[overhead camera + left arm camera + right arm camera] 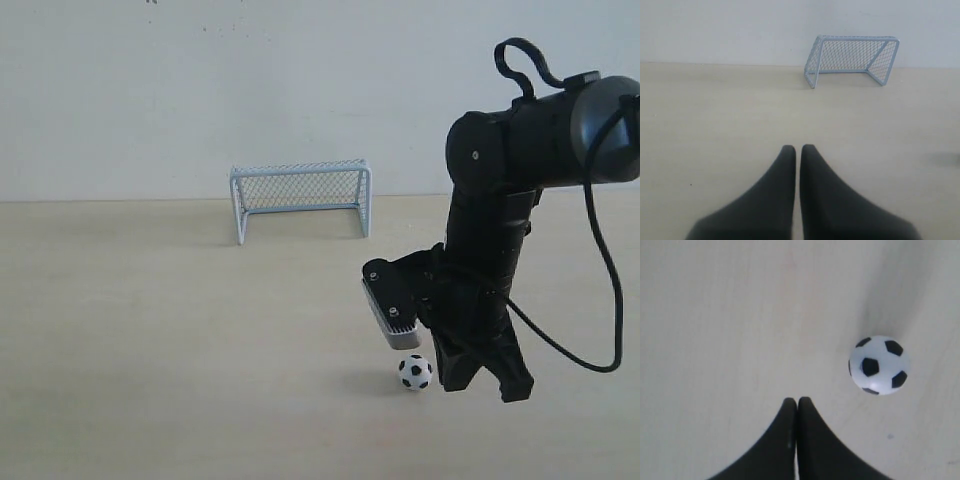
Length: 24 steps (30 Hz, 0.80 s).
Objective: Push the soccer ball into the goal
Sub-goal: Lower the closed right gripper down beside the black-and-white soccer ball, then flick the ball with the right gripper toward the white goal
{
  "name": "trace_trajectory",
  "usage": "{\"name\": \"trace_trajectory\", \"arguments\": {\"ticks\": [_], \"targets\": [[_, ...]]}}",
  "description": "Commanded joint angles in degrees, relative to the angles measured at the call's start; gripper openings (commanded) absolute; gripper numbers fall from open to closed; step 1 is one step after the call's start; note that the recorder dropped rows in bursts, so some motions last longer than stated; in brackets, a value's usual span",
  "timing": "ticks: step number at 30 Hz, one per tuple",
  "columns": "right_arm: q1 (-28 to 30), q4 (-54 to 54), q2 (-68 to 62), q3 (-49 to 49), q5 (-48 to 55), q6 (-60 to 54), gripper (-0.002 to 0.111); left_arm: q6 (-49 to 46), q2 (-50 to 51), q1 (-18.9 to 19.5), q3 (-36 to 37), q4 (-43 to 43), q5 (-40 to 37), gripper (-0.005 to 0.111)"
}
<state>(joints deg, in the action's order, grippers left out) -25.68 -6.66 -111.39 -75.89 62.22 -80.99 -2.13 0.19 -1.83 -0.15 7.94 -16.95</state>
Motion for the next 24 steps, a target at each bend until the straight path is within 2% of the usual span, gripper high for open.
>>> {"name": "trace_trajectory", "arguments": {"ticks": [1,24], "targets": [[-0.1,-0.9,-0.9,-0.2,-0.3,-1.7,0.000,0.5,-0.2,0.1,0.2,0.4,0.0,0.004],[-0.1,-2.7,-1.3,-0.1,-2.9,-4.8,0.000,0.5,-0.2,0.1,0.2,0.4,0.0,0.004]]}}
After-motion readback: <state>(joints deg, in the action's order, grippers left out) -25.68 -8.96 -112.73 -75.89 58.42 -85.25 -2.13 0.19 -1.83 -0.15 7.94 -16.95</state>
